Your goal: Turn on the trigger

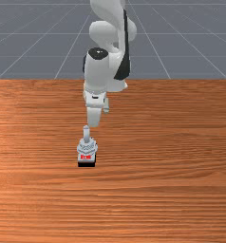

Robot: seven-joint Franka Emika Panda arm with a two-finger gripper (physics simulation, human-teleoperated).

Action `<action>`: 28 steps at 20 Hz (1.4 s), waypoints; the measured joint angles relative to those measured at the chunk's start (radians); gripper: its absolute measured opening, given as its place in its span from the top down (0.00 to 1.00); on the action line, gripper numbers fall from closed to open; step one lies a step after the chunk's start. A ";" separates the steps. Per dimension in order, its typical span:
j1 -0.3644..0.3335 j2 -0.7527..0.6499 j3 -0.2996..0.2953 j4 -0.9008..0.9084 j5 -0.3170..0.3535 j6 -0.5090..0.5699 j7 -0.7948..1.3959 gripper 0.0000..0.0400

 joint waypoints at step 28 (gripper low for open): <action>-0.120 0.076 0.079 0.138 0.114 -0.023 -0.255 1.00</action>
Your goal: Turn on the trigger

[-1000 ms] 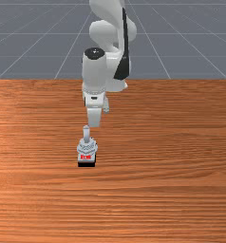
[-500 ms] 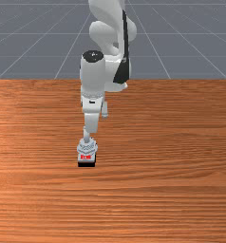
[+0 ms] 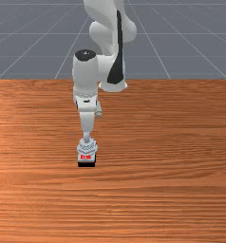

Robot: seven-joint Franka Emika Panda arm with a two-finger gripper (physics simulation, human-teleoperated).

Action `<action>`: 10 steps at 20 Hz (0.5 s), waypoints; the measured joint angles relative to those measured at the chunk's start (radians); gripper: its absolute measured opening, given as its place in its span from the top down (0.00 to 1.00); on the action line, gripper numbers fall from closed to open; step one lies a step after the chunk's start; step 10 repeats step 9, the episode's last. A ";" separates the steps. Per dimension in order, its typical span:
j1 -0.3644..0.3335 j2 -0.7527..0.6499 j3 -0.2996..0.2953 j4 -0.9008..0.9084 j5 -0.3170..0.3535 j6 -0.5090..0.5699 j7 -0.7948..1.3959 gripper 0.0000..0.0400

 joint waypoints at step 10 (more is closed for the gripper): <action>-0.013 0.098 0.017 0.206 0.012 -0.098 -0.023 1.00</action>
